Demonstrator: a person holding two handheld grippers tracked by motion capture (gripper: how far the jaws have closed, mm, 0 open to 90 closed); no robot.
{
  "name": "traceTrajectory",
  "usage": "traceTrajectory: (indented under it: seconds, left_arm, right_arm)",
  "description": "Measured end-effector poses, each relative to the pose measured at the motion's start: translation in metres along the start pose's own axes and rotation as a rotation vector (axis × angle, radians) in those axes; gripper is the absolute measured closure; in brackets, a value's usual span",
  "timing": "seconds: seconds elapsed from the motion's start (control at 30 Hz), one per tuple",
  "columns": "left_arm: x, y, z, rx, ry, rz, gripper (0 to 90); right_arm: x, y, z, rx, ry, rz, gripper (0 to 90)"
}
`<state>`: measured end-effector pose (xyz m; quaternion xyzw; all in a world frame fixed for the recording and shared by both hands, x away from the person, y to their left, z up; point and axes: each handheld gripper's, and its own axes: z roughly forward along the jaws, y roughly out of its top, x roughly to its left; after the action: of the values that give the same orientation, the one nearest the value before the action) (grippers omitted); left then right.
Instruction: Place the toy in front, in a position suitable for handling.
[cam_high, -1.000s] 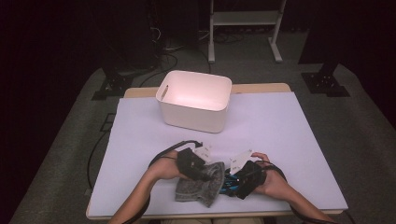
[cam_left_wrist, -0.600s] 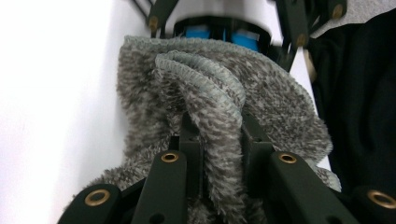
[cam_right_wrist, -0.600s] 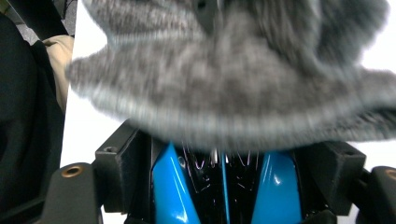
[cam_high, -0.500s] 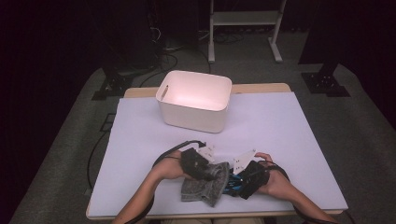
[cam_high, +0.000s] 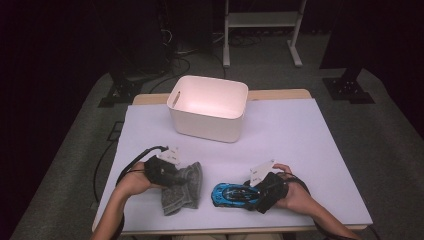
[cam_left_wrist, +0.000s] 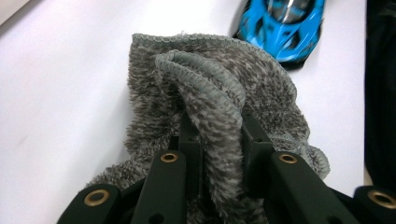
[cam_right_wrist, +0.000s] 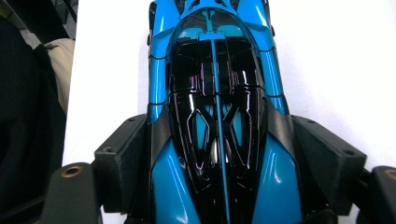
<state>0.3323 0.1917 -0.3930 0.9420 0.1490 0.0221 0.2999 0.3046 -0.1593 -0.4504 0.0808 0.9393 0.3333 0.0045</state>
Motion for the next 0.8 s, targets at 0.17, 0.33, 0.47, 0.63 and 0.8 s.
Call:
traceTrajectory:
  seconds: [0.17, 0.33, 0.47, 0.63, 0.8]
  left_arm:
    - [0.003, -0.017, -0.002, -0.008, 0.014, -0.044, 70.7]
    - [0.003, -0.025, 0.002, -0.05, 0.02, -0.099, 50.6]
    - [0.004, -0.024, 0.002, -0.073, 0.046, -0.116, 38.0]
    - [0.004, -0.023, -0.002, -0.092, 0.057, -0.115, 29.7]
    - [0.002, -0.024, 0.0, -0.1, 0.051, -0.108, 26.8]
  right_arm:
    - [0.0, -0.001, 0.0, -0.009, 0.0, 0.008, 22.8]
    - [-0.002, -0.002, 0.0, -0.02, 0.016, 0.034, 22.1]
    - [-0.005, -0.001, -0.002, -0.027, 0.037, 0.074, 20.5]
    - [-0.006, 0.002, -0.007, -0.047, 0.035, 0.078, 19.1]
    - [-0.007, 0.005, -0.007, -0.052, 0.035, 0.072, 18.9]
